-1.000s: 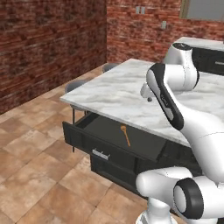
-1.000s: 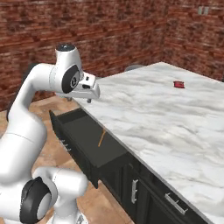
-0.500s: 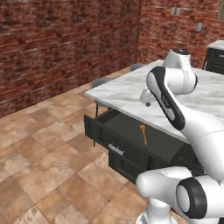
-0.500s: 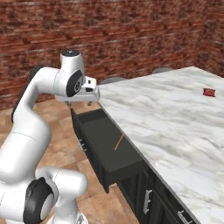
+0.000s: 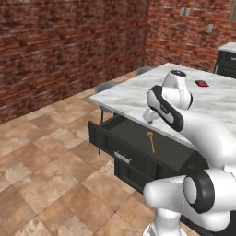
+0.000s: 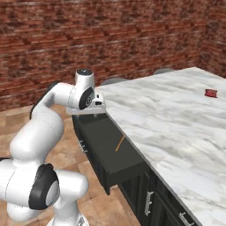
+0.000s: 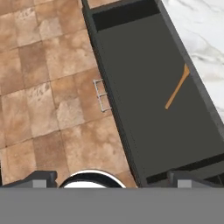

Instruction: Pick the wooden spoon from the drawer and place it on the counter.

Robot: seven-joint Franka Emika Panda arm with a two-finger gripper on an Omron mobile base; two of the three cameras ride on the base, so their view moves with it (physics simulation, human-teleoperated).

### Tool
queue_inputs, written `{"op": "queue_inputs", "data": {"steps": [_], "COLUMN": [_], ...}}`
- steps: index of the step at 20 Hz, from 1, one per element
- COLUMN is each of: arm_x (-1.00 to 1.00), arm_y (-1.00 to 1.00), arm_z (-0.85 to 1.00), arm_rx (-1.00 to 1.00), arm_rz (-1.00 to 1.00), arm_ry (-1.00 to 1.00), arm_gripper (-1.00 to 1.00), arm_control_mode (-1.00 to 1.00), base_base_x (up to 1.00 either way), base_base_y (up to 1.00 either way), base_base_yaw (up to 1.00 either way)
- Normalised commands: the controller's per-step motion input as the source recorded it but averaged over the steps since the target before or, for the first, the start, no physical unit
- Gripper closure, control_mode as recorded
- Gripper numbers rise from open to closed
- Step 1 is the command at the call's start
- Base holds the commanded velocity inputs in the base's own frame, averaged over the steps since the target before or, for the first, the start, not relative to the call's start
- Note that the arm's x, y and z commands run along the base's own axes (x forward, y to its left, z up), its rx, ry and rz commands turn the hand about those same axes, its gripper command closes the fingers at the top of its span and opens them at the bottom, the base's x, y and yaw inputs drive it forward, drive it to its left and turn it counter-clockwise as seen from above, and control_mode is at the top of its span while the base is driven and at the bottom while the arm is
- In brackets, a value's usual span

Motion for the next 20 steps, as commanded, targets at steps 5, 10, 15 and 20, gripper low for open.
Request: {"op": "queue_inputs", "data": {"steps": [5, 10, 15, 20], "arm_x": [0.42, 0.42, 0.53, 0.55], "arm_y": [0.00, 0.00, 0.00, -0.02], "arm_z": [-1.00, -1.00, -0.95, -0.81], "arm_rx": [-0.02, 0.00, 0.00, 0.02], "arm_rz": [0.03, 0.01, 0.01, 0.00], "arm_ry": [0.11, 0.11, 0.09, 0.02], "arm_gripper": [-1.00, -1.00, -1.00, -1.00], "arm_control_mode": [-1.00, -1.00, -1.00, -1.00], "base_base_x": [0.00, 0.00, 0.00, 0.00], "base_base_y": [0.00, 0.00, 0.00, 0.00], "base_base_yaw": [0.00, 0.00, 0.00, 0.00]}}
